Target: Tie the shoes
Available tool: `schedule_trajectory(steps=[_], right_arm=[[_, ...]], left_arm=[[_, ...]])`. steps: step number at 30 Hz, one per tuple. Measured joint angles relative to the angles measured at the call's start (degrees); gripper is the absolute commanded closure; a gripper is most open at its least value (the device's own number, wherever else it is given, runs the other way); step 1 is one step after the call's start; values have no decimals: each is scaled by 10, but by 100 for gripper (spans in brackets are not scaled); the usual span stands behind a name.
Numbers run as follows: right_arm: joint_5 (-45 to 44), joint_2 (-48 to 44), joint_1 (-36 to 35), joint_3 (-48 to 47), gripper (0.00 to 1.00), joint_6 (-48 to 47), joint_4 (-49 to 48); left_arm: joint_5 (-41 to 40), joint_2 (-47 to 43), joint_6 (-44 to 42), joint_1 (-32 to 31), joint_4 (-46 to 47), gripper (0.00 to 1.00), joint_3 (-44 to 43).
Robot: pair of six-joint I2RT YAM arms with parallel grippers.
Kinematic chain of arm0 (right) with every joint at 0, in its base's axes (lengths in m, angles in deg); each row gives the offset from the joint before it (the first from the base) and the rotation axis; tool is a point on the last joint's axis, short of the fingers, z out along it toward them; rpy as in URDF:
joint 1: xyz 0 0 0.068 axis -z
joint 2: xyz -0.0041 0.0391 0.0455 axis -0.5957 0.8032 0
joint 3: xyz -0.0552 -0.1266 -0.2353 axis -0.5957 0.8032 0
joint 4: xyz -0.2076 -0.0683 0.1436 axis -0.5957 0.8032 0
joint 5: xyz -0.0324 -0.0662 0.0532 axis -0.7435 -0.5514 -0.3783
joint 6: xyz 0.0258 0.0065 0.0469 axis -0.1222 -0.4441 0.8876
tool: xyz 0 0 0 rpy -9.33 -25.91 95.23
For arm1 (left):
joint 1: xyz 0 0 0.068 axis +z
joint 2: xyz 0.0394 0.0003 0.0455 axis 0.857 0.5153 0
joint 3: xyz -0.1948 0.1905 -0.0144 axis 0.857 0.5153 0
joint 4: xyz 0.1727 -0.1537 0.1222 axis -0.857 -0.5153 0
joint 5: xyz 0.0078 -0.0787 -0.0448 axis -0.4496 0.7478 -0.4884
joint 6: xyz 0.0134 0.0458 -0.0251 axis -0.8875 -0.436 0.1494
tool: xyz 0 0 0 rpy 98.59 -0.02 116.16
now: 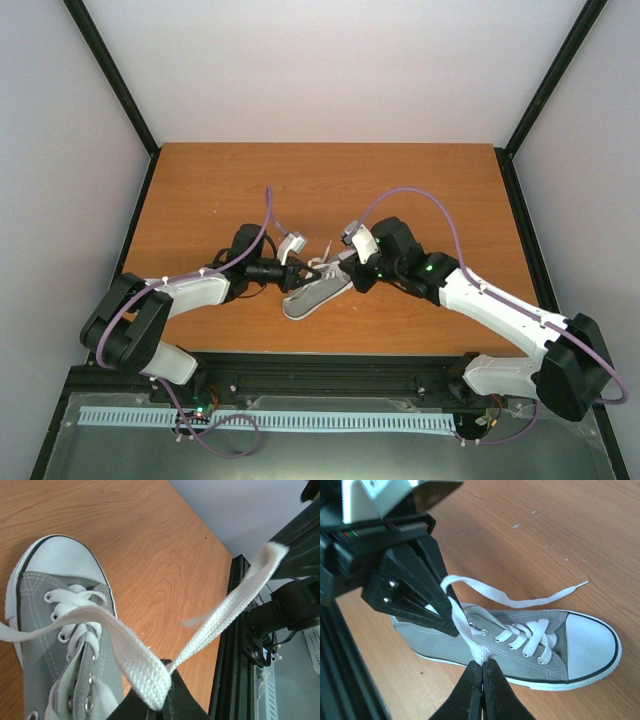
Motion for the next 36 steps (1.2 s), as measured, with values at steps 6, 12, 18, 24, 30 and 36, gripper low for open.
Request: schedule_trajectory(steps=[6,12,18,24,30,36], right_arm=[[-3,-4,0,-62,97,29,91],[-36,-8,1,-24,97,71,109],[-54,-4,5,88,45,121,42],[-46,-90,34,202,12,127,-66],[44,-131,56,199,14,120,-195],[88,-63,54,212,33,124,-307]], left_arm=[[9,9,-9,-15,-7,99,-21],[13,18,-10,-20,-8,99,-25],[14,36,-20,-22,-27,98,-45],[19,41,-32,-23,-46,98,-52],[22,51,-40,-23,-58,99,-62],[5,31,-40,-23,-58,99,-59]])
